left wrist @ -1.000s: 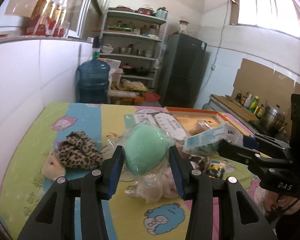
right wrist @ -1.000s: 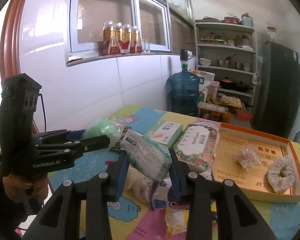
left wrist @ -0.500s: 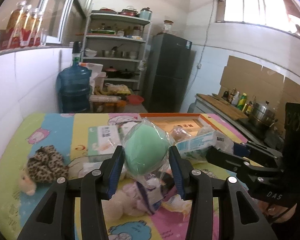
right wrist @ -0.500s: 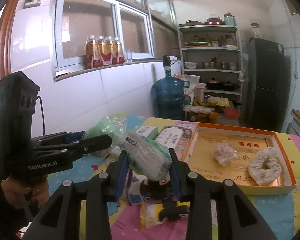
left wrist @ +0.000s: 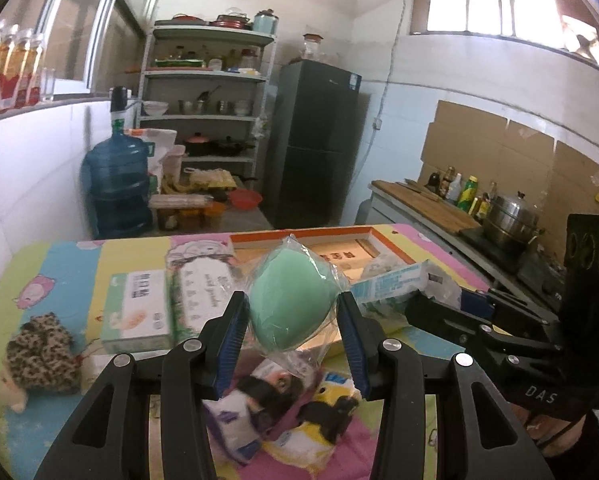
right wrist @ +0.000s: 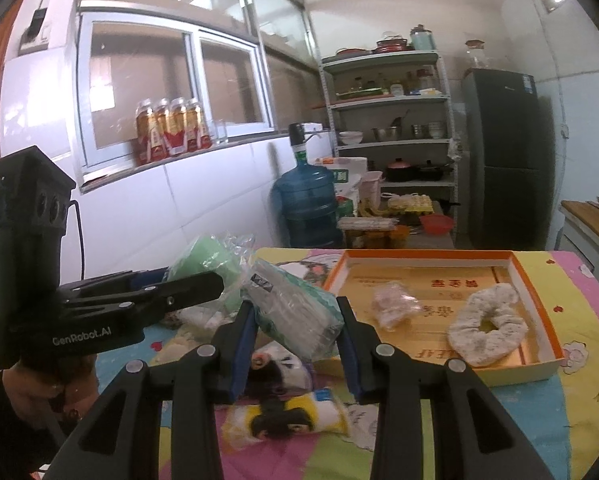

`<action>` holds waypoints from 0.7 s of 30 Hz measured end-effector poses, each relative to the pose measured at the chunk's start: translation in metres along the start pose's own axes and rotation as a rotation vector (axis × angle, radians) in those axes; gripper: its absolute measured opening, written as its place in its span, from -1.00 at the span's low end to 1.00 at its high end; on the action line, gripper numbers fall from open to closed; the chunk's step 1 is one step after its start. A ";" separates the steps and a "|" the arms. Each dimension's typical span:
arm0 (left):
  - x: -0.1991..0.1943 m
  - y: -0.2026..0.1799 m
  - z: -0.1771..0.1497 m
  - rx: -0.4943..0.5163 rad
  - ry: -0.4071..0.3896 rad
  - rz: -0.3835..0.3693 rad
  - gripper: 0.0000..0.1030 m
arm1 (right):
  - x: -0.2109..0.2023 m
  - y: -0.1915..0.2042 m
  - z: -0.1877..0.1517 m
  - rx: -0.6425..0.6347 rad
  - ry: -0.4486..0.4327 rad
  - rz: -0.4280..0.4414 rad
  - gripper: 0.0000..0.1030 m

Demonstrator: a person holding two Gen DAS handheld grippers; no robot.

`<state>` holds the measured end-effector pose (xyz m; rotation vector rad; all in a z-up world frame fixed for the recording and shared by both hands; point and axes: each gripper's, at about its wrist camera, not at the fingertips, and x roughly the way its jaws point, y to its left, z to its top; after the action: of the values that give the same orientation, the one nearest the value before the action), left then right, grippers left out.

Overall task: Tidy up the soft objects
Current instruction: 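Carry both items into the orange box and open both tools to release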

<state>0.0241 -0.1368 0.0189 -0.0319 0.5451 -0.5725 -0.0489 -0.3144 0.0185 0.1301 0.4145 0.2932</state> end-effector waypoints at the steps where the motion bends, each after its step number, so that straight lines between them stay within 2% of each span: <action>1: 0.003 -0.003 0.000 0.002 0.004 -0.003 -0.09 | -0.001 -0.003 0.000 0.005 -0.002 -0.003 -0.25; 21: 0.077 -0.070 0.010 0.059 0.083 -0.086 -0.09 | -0.023 -0.086 -0.005 0.113 -0.040 -0.104 -0.25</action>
<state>0.0475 -0.2376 0.0031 0.0246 0.6094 -0.6760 -0.0498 -0.4030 0.0067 0.2242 0.3970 0.1645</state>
